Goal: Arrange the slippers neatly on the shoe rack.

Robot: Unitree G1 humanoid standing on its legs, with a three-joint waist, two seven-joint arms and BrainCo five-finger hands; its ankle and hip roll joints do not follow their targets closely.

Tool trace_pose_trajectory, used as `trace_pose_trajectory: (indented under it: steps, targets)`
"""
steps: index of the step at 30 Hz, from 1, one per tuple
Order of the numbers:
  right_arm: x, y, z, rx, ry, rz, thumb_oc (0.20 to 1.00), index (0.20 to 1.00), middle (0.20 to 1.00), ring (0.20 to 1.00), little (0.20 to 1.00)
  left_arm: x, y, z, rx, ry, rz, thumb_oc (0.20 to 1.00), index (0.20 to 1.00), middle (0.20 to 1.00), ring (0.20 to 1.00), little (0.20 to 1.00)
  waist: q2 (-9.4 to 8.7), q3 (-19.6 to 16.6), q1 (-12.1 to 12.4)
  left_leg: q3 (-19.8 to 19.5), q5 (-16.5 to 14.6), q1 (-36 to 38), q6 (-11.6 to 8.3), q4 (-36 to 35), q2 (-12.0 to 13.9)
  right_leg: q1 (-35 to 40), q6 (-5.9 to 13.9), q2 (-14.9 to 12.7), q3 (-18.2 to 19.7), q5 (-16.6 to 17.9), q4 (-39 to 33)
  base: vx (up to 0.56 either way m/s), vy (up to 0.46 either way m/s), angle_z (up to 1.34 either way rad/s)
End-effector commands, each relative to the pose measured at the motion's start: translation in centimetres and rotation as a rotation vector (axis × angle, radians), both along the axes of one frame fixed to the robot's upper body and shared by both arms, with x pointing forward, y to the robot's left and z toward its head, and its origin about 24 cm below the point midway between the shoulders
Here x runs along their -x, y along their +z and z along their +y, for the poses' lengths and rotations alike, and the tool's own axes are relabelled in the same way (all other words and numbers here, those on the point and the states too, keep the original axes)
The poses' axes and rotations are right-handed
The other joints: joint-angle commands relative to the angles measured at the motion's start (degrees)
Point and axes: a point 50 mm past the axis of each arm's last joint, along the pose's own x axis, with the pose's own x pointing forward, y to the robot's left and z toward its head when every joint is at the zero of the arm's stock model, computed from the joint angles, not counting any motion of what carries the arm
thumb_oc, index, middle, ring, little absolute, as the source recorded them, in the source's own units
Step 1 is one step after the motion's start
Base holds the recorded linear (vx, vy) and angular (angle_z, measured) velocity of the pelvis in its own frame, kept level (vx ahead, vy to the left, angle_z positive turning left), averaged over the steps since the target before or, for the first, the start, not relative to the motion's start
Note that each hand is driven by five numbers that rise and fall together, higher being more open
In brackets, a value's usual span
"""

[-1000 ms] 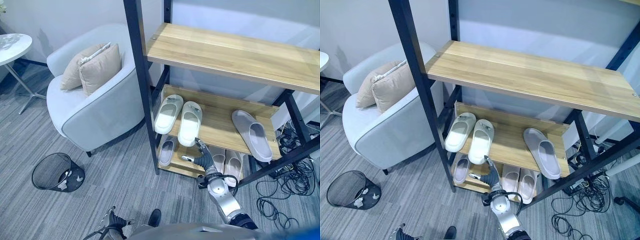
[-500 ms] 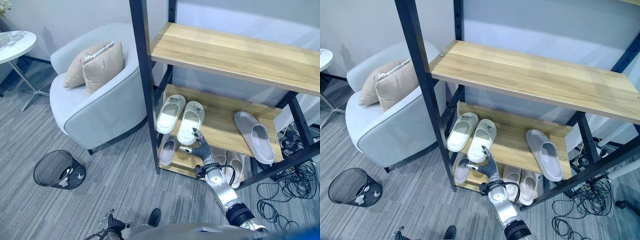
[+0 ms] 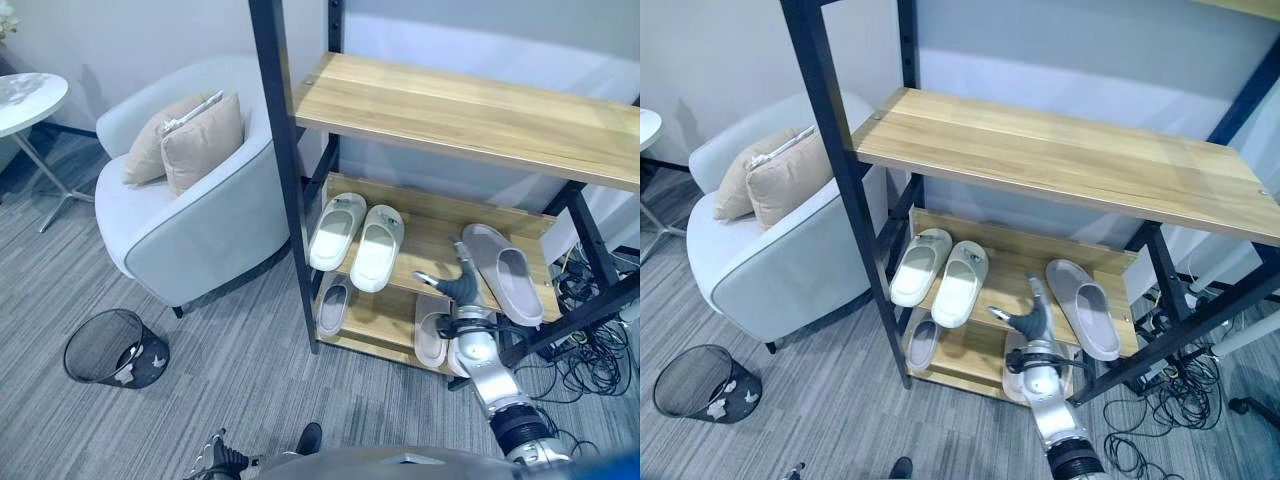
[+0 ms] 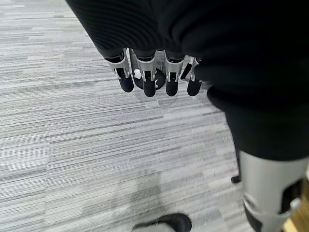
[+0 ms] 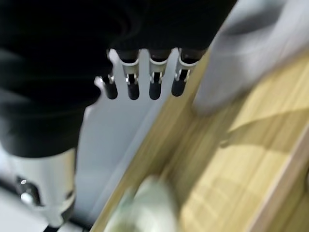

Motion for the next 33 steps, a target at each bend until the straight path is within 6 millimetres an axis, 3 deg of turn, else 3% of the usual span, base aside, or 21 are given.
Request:
trace_pose_trajectory:
  steps: [1,7,15,17,21,27,33]
  targets:
    - [-0.9,2.2,-1.8,0.118,-0.067,-0.060,1.000,1.000,1.000,1.000,1.000,1.5,-0.9,-5.3,0.128,-0.029,0.062,1.000,1.000,1.000,1.000,1.000,0.57,1.21,0.90,-0.44,-0.43,0.82,1.24,0.30,1.78,0.77,1.79,-2.97,-1.86,0.62,0.62,0.00,0.000,0.00]
    - [0.0,1.0,-5.0,0.140,-0.239,0.063,1.000,1.000,1.000,1.000,1.000,1.5,-0.9,-5.5,0.130,-0.022,0.063,1.000,1.000,1.000,1.000,1.000,1.16,1.51,0.40,0.13,-0.50,0.98,1.24,0.30,1.75,0.72,1.83,-3.07,-1.66,0.84,0.62,0.00,0.000,0.00]
    - [1.8,-1.3,-5.7,0.115,-0.359,0.185,1.000,1.000,1.000,1.000,1.000,1.8,-0.9,-5.5,0.133,-0.003,0.067,1.000,1.000,1.000,1.000,1.000,1.29,1.12,0.06,0.45,-0.57,1.07,1.32,0.30,1.74,0.82,1.76,-3.02,-1.42,0.67,0.62,0.00,0.000,0.00]
    - [1.8,-1.8,-5.4,0.060,-0.354,0.222,1.000,1.000,1.000,1.000,1.000,1.8,-0.9,-5.4,0.131,-0.002,0.066,1.000,1.000,1.000,1.000,1.000,1.31,0.99,-0.02,0.51,-0.62,1.05,1.25,0.30,1.77,0.76,1.77,-3.00,-1.42,0.65,0.62,0.00,0.000,0.00]
    - [1.0,-1.7,-2.5,-0.057,-0.209,0.308,1.000,1.000,1.000,1.000,1.000,2.2,-0.9,-5.1,0.125,0.022,0.081,1.000,1.000,1.000,1.000,1.000,0.98,0.55,-0.35,1.03,-0.82,1.28,1.11,0.30,2.12,0.68,1.68,-2.79,-1.13,0.59,0.62,0.01,-0.009,0.00]
    - [-0.6,-0.6,0.2,-0.073,-0.032,0.265,1.000,1.000,1.000,1.000,1.000,2.5,-0.9,-4.7,0.112,0.016,0.099,1.000,1.000,1.000,1.000,1.000,0.65,0.37,-0.07,1.08,-1.00,1.62,1.13,0.30,2.31,0.96,1.50,-2.74,-0.93,0.58,0.62,0.00,0.000,0.00]
    - [-1.7,-0.9,2.3,-0.072,0.122,0.277,1.000,1.000,1.000,1.000,1.000,2.3,-0.9,-4.5,0.111,-0.006,0.098,1.000,1.000,1.000,1.000,1.000,0.12,0.15,0.74,0.86,-1.07,1.72,1.15,0.30,2.33,1.05,1.40,-2.53,-1.12,0.62,0.62,0.00,0.000,0.00]
